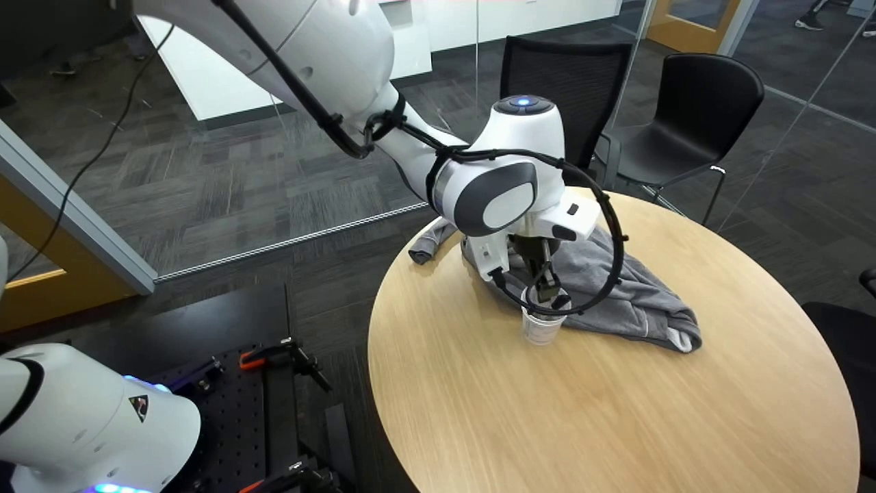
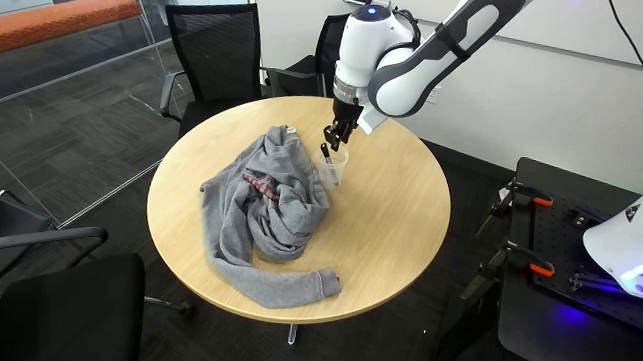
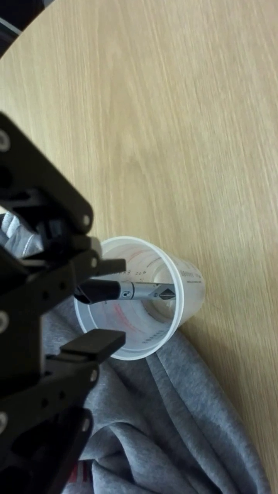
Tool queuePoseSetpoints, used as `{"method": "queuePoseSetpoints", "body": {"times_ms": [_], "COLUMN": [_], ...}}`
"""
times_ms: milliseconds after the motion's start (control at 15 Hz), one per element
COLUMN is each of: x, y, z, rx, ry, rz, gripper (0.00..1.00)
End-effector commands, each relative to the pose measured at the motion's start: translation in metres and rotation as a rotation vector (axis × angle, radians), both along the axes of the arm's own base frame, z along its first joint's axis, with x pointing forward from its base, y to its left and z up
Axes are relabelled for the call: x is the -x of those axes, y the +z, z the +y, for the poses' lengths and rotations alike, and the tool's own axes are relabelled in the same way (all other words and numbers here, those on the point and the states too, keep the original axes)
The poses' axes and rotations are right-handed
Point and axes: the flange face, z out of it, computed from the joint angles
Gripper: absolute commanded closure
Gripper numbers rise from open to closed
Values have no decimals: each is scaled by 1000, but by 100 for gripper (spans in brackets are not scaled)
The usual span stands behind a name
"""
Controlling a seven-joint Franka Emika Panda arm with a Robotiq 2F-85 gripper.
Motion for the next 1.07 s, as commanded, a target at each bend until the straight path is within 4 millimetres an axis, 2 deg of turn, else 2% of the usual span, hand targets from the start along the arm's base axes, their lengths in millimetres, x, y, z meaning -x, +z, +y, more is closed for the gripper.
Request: {"method": "queuePoseSetpoints", "body": {"times_ms": [0,267,467,1000], "x": [-12,-19,-26,-38], "y": [-9,-20,-27,-43], "z": [-5,-9,-11,-17], "rx": [3,5,-2,-21], "ry": [16,22,42,78], "rz": [11,9,11,-27], "gripper": [50,46,51,52]}}
